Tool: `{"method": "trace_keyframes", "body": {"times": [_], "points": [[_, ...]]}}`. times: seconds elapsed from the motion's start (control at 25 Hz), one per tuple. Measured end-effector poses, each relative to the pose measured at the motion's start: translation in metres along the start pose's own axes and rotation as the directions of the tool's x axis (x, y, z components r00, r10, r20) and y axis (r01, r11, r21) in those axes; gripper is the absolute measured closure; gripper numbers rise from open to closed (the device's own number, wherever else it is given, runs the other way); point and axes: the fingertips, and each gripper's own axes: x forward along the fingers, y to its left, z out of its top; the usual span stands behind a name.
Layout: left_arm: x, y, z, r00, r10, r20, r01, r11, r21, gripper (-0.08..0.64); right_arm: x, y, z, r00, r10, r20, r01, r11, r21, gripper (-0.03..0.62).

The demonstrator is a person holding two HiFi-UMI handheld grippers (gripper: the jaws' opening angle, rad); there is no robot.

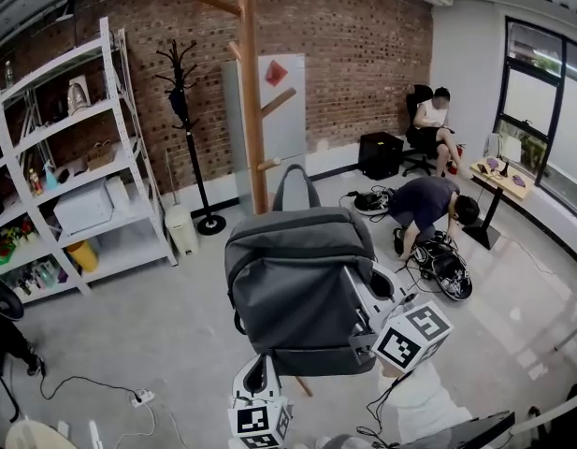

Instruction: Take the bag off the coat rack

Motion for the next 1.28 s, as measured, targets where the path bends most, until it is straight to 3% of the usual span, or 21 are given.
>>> {"method": "trace_keyframes", "body": {"times": [0.44,0.68,0.88,1.28], "points": [[-0.014,0.005,-0.022,0.999,0.009,-0.054,-0.009,1.0,0.001,0.572,-0.022,0.024,-0.089,0.99,0.075,-0.12,-0.062,0.992,0.107,0.552],[-0.024,0.004,-0.026,0.999,0.0,-0.05,0.0,1.0,0.0,0.572,-0.04,0.032,-0.131,0.984,0.069,-0.167,-0.04,0.985,0.167,0.552],[-0.033,0.008,-0.012,0.999,0.027,0.031,-0.027,1.0,0.002,0.572,-0.05,0.04,-0.146,0.98,0.077,-0.186,-0.046,0.985,0.166,0.553],[-0.054,-0.013,0.008,0.997,0.024,0.07,-0.027,0.999,0.032,0.572,-0.073,0.067,-0.147,0.976,0.074,-0.206,-0.039,0.985,0.17,0.552]]}}
